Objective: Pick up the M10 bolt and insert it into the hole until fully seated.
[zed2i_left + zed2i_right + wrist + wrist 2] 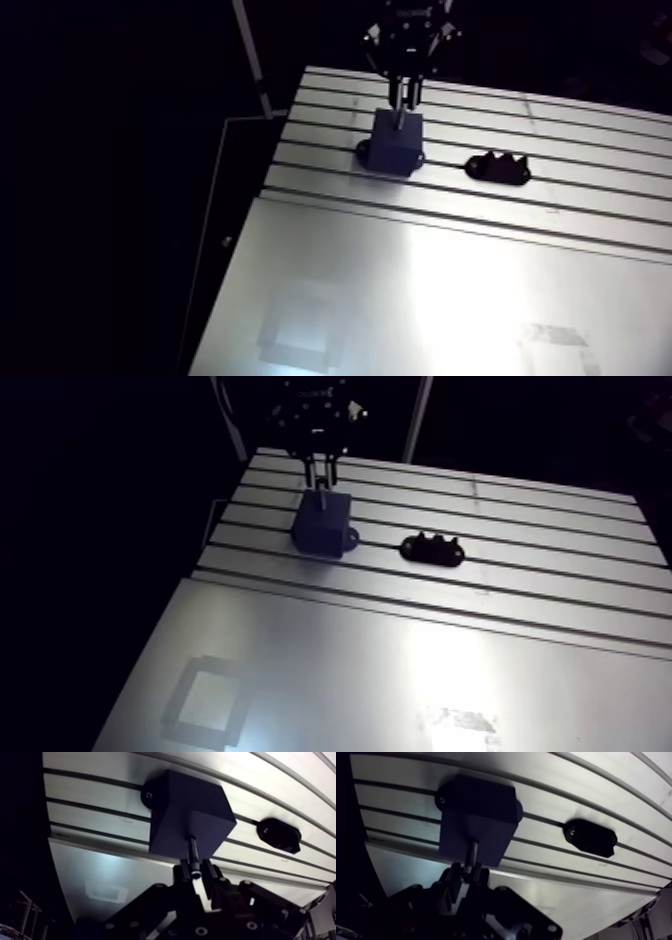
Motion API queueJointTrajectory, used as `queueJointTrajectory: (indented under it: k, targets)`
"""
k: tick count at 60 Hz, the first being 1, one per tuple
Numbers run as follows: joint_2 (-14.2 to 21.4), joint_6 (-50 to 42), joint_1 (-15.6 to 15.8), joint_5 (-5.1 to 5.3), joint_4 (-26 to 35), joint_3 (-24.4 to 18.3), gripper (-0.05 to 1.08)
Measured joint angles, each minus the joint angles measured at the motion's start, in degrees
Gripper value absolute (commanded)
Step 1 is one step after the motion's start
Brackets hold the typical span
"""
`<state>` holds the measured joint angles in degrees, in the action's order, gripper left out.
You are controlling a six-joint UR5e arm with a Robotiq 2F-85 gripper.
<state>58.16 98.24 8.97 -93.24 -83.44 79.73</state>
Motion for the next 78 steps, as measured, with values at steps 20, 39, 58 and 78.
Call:
queueJointTrajectory:
  k: [20, 39, 58, 78]
  targets:
    - [-0.13, -0.01, 0.0, -0.05, -0.03, -0.04, 1.08]
    - [-0.24, -0.06, 0.0, 0.05, -0.1, 0.18, 1.08]
    - [-0.3, -0.11, 0.0, 0.09, -0.2, 0.46, 1.06]
    - [0.18, 0.09, -0.02, -0.26, -1.1, 1.27, 0.0]
